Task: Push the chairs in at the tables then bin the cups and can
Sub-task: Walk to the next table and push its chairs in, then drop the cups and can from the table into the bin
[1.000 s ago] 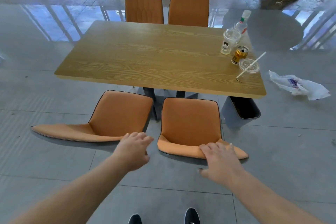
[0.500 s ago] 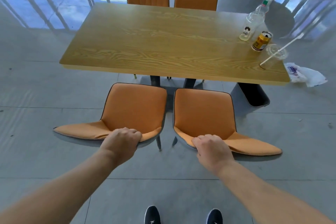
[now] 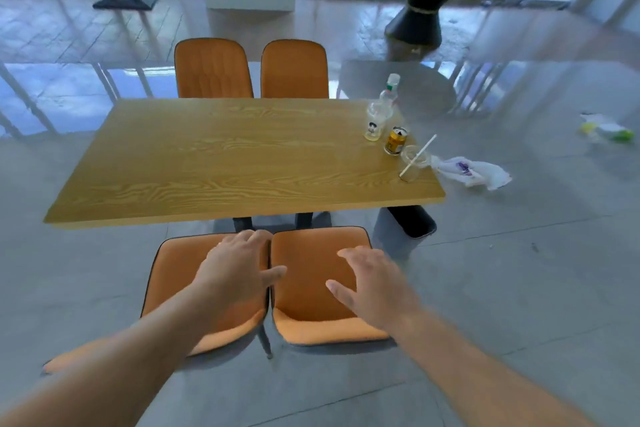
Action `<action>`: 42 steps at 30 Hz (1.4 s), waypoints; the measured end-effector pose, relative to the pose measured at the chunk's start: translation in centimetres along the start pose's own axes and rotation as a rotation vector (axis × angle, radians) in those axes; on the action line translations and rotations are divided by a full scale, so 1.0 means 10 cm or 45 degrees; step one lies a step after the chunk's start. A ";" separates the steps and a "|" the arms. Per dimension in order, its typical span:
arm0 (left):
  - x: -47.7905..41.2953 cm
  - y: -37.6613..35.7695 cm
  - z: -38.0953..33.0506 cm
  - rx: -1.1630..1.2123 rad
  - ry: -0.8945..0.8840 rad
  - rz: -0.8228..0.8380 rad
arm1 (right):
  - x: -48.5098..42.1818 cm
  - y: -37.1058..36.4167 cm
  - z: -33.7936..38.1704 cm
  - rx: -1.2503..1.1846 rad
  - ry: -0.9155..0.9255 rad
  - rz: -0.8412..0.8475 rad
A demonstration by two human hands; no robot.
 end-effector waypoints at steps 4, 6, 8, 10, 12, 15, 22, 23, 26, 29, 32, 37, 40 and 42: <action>-0.29 0.93 -1.26 0.175 -0.184 -0.222 | 0.28 1.40 -0.69 0.043 -0.182 -0.335; -0.32 1.30 -2.00 0.190 -0.331 -0.306 | 0.54 2.08 -1.06 0.081 -0.235 -0.500; -0.32 1.59 -2.77 0.167 -0.477 -0.378 | 0.85 2.68 -1.46 0.101 -0.251 -0.659; -0.31 1.81 -3.54 0.157 -0.611 -0.448 | 1.16 3.20 -1.87 0.142 -0.273 -0.763; -0.32 1.92 -4.31 0.151 -0.720 -0.515 | 1.46 3.64 -2.32 0.191 -0.290 -0.810; -0.35 1.93 -5.32 0.124 -0.809 -0.570 | 1.84 4.12 -2.96 0.234 -0.292 -0.851; -0.57 1.69 -7.22 0.112 -0.914 -0.604 | 2.53 4.92 -4.49 0.323 -0.411 -0.781; -0.62 1.67 -7.40 0.108 -0.919 -0.605 | 2.55 5.00 -4.67 0.325 -0.419 -0.769; -0.83 1.56 -7.81 0.063 -0.906 -0.586 | 2.44 5.15 -5.11 0.316 -0.413 -0.746; -1.16 1.47 -8.02 0.035 -0.890 -0.563 | 2.13 5.17 -5.43 0.286 -0.373 -0.698; -1.66 1.36 -8.16 0.029 -0.874 -0.560 | 1.68 5.12 -5.75 0.252 -0.320 -0.647; -2.82 1.22 -8.45 0.075 -0.829 -0.535 | 0.65 5.13 -6.41 0.306 -0.261 -0.488; -3.66 1.25 -8.55 0.127 -0.784 -0.505 | -0.04 5.25 -6.85 0.337 -0.258 -0.407; -4.19 1.34 -8.54 0.150 -0.743 -0.496 | -0.52 5.37 -7.09 0.337 -0.243 -0.353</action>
Point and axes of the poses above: each hand's wrist, its own x-axis away from the middle knuckle, its own y-axis out of the back of the hand, z = x × y, the point moved 2 cm from there along -x, towards the middle knuckle, and after that the axes turned 7 degrees about y, right-handed, at the moved point
